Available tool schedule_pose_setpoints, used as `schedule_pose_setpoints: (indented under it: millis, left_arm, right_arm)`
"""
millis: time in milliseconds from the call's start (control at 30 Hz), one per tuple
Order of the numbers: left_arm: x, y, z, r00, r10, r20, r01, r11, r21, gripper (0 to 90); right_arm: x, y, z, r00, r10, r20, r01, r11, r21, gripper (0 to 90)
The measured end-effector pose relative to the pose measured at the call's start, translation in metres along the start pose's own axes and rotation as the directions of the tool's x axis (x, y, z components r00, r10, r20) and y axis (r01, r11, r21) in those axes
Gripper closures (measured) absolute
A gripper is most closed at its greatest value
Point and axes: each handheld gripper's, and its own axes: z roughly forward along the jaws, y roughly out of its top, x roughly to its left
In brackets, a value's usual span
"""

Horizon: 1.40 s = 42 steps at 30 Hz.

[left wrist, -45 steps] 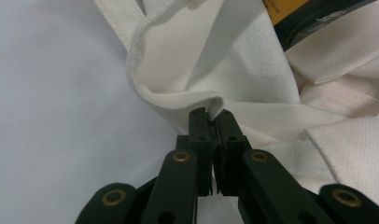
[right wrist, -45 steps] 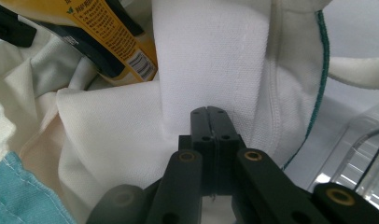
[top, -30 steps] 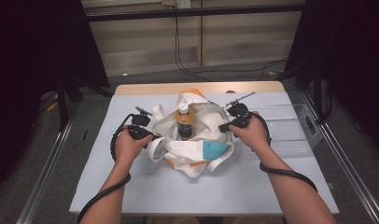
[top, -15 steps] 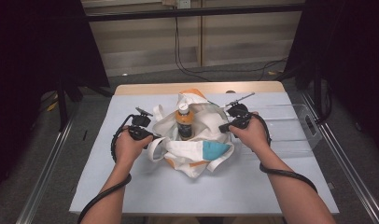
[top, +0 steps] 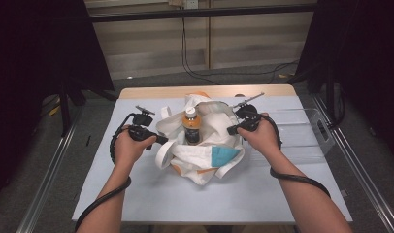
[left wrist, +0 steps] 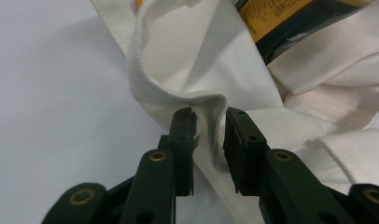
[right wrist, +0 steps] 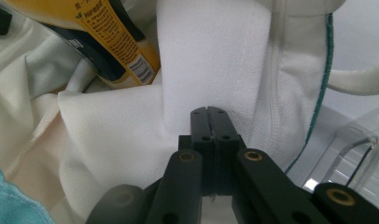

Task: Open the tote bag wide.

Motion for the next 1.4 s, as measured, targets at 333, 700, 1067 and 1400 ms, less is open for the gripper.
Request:
schedule_pose_setpoints:
  millis: [333,700,1067,1400]
  left_arm:
    - [-0.005,0.011,-0.016,0.9995,0.029,-0.015,-0.029,0.9992,-0.029,58.3]
    - [-0.003,0.018,-0.025,0.9995,0.013,-0.030,-0.014,0.9992,-0.037,47.8]
    - [-0.002,0.032,-0.038,0.9965,0.029,-0.078,-0.037,0.9936,-0.106,32.2]
    - [-0.006,0.052,-0.028,0.9898,0.082,-0.116,-0.099,0.9842,-0.146,30.5]
  right_arm:
    - [0.003,0.005,-0.003,1.0000,0.003,0.009,-0.003,1.000,0.004,90.0]
    - [0.005,0.007,-0.004,1.0000,-0.001,0.009,0.001,1.000,0.007,90.0]
    - [0.004,0.008,-0.004,1.0000,0.001,0.002,-0.001,1.000,0.002,90.0]
    - [0.003,0.009,-0.003,1.0000,0.004,-0.002,-0.004,1.000,0.004,90.0]
